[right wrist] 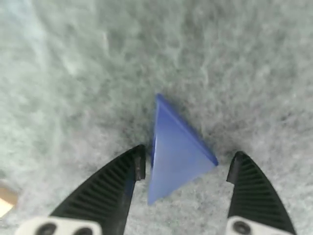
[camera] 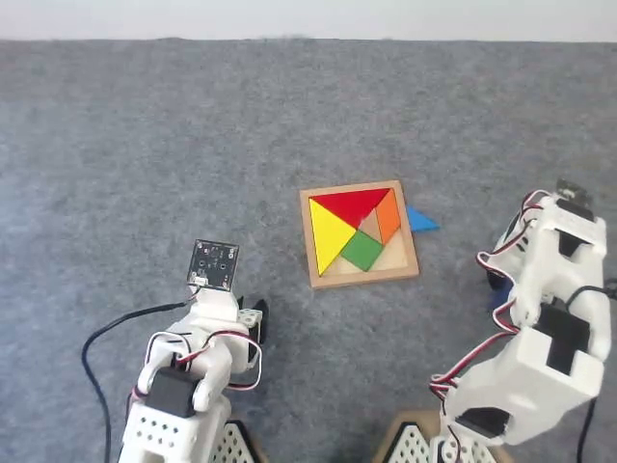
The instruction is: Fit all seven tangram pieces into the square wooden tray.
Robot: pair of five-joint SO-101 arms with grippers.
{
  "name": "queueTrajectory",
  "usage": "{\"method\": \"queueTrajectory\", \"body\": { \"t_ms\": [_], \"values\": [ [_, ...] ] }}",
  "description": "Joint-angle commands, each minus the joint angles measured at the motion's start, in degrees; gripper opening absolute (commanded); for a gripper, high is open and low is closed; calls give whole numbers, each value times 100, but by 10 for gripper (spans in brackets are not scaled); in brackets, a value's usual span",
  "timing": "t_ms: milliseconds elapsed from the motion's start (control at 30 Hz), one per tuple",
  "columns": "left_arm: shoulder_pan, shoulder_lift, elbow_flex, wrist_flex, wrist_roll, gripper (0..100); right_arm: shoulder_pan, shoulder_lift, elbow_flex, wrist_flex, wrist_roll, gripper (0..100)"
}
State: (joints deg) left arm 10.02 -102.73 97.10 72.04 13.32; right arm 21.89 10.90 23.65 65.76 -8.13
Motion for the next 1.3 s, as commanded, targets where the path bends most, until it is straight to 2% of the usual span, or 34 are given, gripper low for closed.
{"method": "queueTrajectory", "body": {
  "t_ms": [0, 100, 367, 600, 700, 833, 1033, 1167, 1267],
  "values": [
    [9, -97, -66, 9, 35, 105, 31, -40, -264, -40, 246, 216],
    [9, -97, -66, 9, 35, 105, 48, -31, -264, -48, 273, 141],
    [9, -97, -66, 9, 35, 105, 48, -92, -264, -31, 237, 140],
    [9, -97, -66, 9, 35, 105, -127, -734, -835, 884, 229, 140],
    [9, -97, -66, 9, 35, 105, -532, -1156, -879, 1112, 158, 140],
    [9, -97, -66, 9, 35, 105, -1349, -1393, -862, 1218, -308, 142],
    [9, -97, -66, 9, 35, 105, -2756, -1103, -932, 1112, -1530, 144],
    [9, -97, -66, 9, 35, 105, -3108, -549, -1266, 892, -1749, 140],
    [9, -97, -66, 9, 35, 105, -3187, -101, -1644, 875, -2233, 139]
  ]
}}
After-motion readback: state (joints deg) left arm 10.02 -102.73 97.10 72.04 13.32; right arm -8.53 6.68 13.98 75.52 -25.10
